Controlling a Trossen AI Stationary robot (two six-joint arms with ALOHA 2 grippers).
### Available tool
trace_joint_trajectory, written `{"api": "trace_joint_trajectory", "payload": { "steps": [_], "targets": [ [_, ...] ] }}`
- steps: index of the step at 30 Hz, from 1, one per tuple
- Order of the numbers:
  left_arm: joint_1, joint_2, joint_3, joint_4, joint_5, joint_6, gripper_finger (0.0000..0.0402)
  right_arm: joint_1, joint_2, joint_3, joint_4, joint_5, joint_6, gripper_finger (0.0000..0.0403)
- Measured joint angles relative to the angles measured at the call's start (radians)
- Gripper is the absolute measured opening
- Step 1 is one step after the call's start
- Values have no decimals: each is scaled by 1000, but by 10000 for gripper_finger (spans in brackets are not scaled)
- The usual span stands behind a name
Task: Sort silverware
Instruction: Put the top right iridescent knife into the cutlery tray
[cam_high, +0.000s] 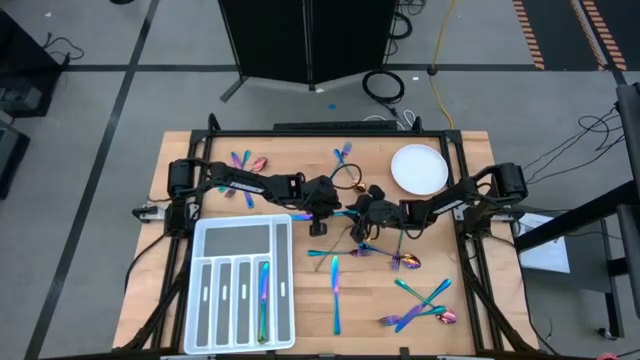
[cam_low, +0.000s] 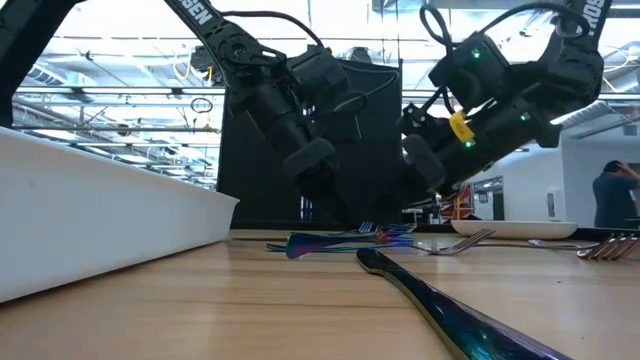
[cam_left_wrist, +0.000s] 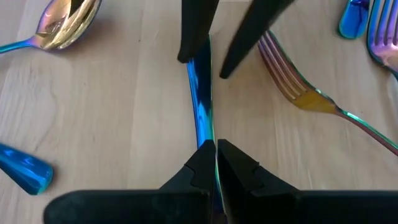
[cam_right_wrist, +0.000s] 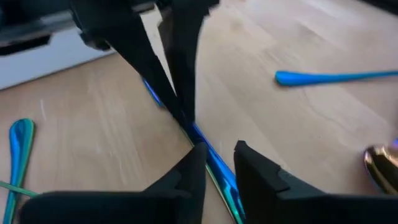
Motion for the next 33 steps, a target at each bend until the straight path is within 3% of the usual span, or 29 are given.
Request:
{"api": "trace_joint_trajectory", "payload": {
  "steps": [5,15,33],
  "targets": [
    [0,0,0,-9,0,0,43,0,0,-6,-51,42,68,7],
    [0,0,0,-12,-4,0,120,5,-1,-86,29,64,186,1],
    [13,-2,-38,-1,-34,0,125,14,-1,-94,-35,87,264,0]
  ]
}}
